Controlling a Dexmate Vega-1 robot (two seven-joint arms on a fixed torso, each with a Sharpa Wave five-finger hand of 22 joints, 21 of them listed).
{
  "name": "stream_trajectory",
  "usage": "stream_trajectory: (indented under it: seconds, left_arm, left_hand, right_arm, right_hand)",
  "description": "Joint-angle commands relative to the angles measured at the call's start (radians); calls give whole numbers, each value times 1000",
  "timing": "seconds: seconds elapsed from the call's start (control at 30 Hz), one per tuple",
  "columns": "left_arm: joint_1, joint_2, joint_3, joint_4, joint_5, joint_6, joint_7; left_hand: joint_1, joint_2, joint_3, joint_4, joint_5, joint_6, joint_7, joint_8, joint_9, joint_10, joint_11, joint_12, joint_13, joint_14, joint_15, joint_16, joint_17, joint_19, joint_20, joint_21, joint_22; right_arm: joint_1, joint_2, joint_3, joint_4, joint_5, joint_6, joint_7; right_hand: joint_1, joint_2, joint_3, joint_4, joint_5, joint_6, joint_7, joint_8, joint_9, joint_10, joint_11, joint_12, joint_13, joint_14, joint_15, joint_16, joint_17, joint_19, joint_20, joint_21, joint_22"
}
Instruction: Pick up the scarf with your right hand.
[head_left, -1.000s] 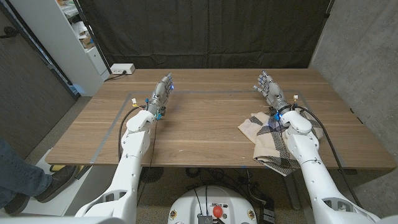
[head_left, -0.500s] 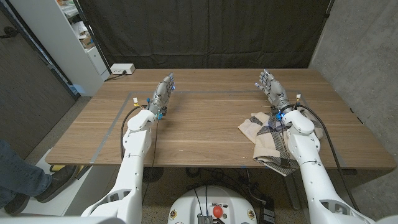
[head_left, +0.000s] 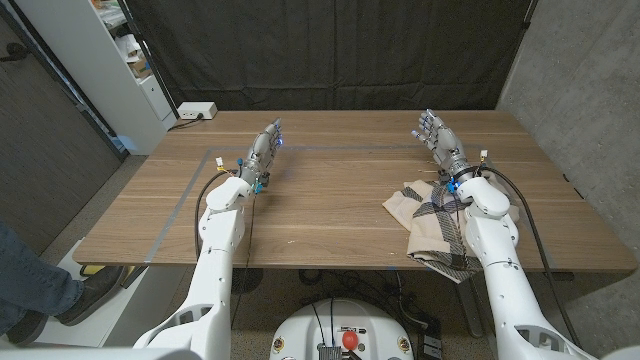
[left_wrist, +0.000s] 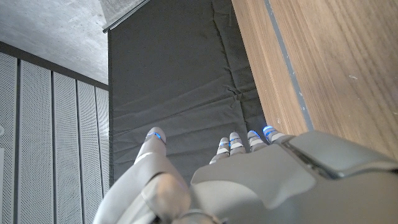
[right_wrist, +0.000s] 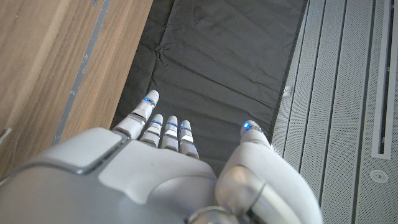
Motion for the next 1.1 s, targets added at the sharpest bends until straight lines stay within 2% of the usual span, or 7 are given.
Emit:
stream_trajectory:
  seconds: [0.03,0.33,0.5,1.1]
  left_arm:
    - [-5,-7,-3,1,9,-6,-7]
    - [-9,-9,-4,0,6,-6,-12]
    - [-16,-15,-13,19,-27,-17,-46]
    - [-13,-16,-10,8,-11,-14,-34]
  left_hand:
    - [1,7,6,-2,-3,-4,-1,7,4,-5,0,1,3,-5,6,6,2,-28,7,-3,5]
    - [1,8,6,-2,-4,-3,-1,7,4,-4,1,1,3,-5,5,7,2,-29,8,-3,5]
    - [1,9,6,-2,-4,-2,0,7,4,-4,1,1,3,-4,5,7,2,-29,8,-3,5]
    - [1,10,5,-3,-5,1,-2,8,4,-2,3,0,3,-4,7,7,2,-29,9,-3,6]
  right_arm:
    - [-29,0,18,-47,-5,16,10]
    - [-47,-3,28,-85,-2,29,16]
    - [-58,-4,31,-97,5,43,26]
    - [-84,-10,36,-133,6,68,35]
  right_hand:
    - [11,2,7,-3,5,4,-2,3,3,9,-1,-2,5,1,-1,5,3,8,-2,-7,3]
    - [14,2,8,-6,5,5,-3,3,4,10,-1,-2,5,2,-2,5,1,9,-1,-11,3]
    - [15,3,8,-7,4,7,-4,4,4,12,-3,-2,5,4,-4,6,0,11,-1,-14,3]
    - [15,3,7,-10,4,11,-5,4,4,16,-3,-1,5,9,-3,7,-3,13,0,-22,3]
